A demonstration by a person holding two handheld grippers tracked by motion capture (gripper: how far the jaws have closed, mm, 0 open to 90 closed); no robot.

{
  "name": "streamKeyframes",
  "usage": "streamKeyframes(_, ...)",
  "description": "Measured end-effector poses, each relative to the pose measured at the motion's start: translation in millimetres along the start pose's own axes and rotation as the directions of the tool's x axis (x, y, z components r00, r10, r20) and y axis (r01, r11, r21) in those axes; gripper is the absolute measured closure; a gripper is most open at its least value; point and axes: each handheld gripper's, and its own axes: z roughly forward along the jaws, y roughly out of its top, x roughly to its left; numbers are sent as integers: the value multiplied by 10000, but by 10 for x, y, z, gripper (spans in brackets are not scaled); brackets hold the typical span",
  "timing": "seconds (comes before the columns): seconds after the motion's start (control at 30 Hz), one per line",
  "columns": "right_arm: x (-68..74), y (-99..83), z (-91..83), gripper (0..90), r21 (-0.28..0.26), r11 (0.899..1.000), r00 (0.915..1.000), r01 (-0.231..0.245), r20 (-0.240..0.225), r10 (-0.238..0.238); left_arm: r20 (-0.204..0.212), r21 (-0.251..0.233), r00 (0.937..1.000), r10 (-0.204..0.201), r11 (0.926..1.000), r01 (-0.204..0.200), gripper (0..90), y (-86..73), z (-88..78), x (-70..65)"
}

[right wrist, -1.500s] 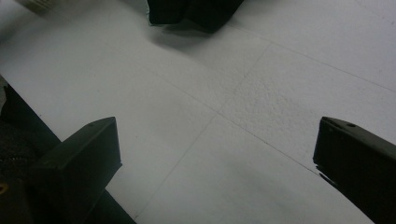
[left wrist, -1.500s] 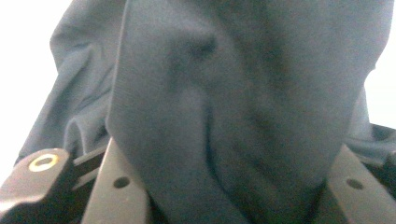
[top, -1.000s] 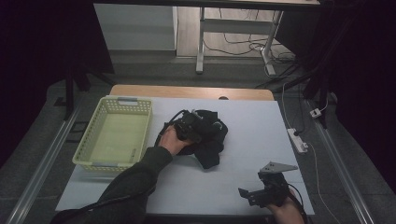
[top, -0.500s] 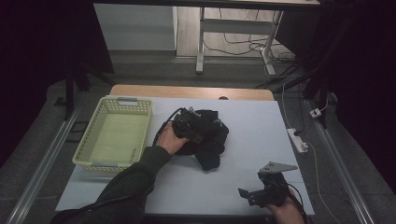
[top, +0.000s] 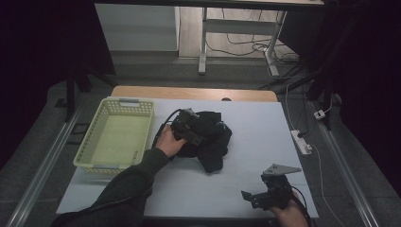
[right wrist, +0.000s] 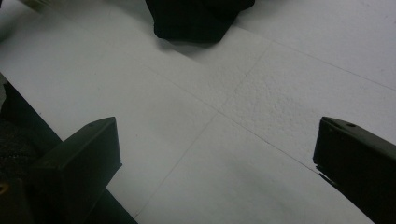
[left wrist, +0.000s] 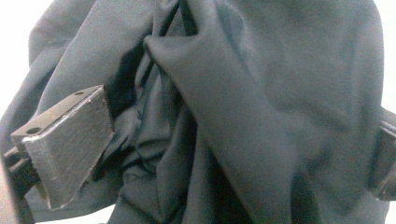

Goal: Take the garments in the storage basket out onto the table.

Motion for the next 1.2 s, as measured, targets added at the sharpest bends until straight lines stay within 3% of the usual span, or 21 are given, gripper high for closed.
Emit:
streamKeyframes(0.27,1,1,2,4,10,10000,10000,12,3,-12,682,-385,9977,-39,9992,65,0,-8,-164,5)
streamKeyframes(0.6,3,3,3,4,46,10000,10000,23,26,-23,886,-590,9961,58,9983,-5,0,-5,-333,-59)
streamKeyframes(0.77,4,3,4,4,45,10000,10000,24,34,-24,742,-660,9970,214,9977,-165,0,-5,-426,-93)
streamKeyframes(1.2,8,5,4,4,52,10000,10000,14,38,-14,874,-918,9961,126,9958,-45,0,-190,-527,-113)
